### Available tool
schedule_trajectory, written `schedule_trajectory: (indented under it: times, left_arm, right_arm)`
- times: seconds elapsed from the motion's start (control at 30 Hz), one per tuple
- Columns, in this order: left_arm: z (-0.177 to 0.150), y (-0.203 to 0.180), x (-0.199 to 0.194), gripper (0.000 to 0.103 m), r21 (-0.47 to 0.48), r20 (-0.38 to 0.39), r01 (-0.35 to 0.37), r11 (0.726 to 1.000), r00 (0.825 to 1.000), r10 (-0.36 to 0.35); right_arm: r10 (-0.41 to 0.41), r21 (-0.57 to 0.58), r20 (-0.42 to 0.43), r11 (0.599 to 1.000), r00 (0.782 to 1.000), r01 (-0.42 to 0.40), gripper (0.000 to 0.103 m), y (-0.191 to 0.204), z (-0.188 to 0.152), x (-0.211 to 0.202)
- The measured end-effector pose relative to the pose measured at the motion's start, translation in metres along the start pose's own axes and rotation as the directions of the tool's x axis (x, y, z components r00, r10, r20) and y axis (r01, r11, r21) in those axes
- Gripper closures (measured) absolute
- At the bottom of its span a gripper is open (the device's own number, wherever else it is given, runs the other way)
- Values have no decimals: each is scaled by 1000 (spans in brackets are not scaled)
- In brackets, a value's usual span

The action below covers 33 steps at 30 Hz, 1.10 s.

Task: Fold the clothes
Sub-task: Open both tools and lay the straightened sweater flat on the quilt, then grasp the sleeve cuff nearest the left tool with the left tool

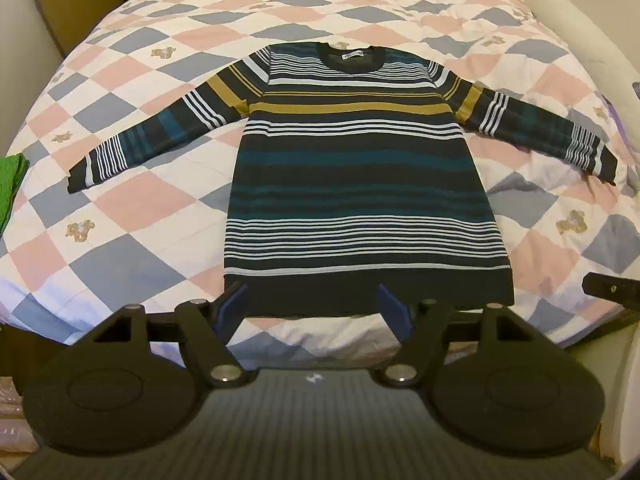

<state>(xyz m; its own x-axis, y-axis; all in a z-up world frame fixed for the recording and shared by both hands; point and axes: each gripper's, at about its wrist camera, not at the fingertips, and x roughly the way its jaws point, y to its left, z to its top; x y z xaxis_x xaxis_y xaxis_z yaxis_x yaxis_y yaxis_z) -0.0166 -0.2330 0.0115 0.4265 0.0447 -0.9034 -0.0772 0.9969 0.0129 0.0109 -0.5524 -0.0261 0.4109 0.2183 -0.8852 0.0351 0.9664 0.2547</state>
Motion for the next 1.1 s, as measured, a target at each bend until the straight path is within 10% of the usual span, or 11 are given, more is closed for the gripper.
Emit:
schedule_trajectory:
  times: [1.1]
  left_arm:
    - [39,62,30,27,-76,-3,2,997,1000,-2]
  right_arm:
    - [56,-83,-22,995,998,-58,9,56,26,33]
